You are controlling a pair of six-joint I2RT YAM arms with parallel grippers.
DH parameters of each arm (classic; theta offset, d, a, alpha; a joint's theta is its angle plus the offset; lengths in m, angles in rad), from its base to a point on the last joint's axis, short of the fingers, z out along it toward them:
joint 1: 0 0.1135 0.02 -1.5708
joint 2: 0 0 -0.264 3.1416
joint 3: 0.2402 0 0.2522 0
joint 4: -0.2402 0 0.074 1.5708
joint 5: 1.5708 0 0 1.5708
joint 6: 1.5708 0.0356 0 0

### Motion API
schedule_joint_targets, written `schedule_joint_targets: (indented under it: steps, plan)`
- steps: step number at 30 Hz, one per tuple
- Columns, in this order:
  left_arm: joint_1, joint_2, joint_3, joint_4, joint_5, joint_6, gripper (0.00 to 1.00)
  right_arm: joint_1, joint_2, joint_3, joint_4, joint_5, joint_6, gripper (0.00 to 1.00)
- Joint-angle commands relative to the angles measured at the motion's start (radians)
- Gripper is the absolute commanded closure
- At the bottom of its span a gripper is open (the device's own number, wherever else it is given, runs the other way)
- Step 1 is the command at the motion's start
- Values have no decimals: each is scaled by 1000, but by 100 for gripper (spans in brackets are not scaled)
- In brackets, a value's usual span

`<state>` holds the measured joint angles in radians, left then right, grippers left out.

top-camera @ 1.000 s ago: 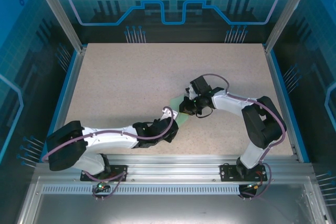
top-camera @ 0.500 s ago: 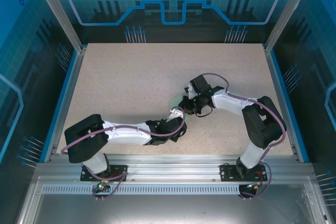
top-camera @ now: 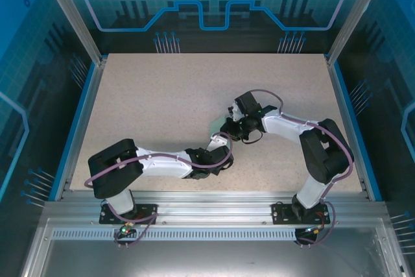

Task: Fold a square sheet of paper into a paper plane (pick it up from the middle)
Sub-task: Fourth fold the wing at the center of the table.

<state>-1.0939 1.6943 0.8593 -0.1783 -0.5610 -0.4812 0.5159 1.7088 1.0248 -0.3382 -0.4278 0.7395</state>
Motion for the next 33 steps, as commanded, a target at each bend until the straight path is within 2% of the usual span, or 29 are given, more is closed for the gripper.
schedule_joint_targets:
  steps: [1, 5, 10, 22, 24, 26, 33]
  plan:
    - [3, -6, 7, -7, -20, -9, 84, -16, 15, 23, -34, -19, -14, 86]
    - [4, -5, 1, 6, -7, -10, 92, -16, 11, 18, -35, -15, -15, 84]
    - [17, -29, -42, 65, 52, -26, 99, -17, -4, 14, -39, -10, -27, 77]
    - [165, -113, -228, 363, 427, -47, 100, -53, -139, -50, -42, 26, -79, 54]
    - [187, -123, -252, 385, 458, -57, 100, -57, -164, -62, -42, 26, -89, 53]
    - [209, -126, -266, 401, 495, -60, 99, -57, -181, -79, -30, 14, -101, 54]
    - [252, -127, -312, 465, 568, -100, 99, -29, -129, -90, 36, -58, -102, 76]
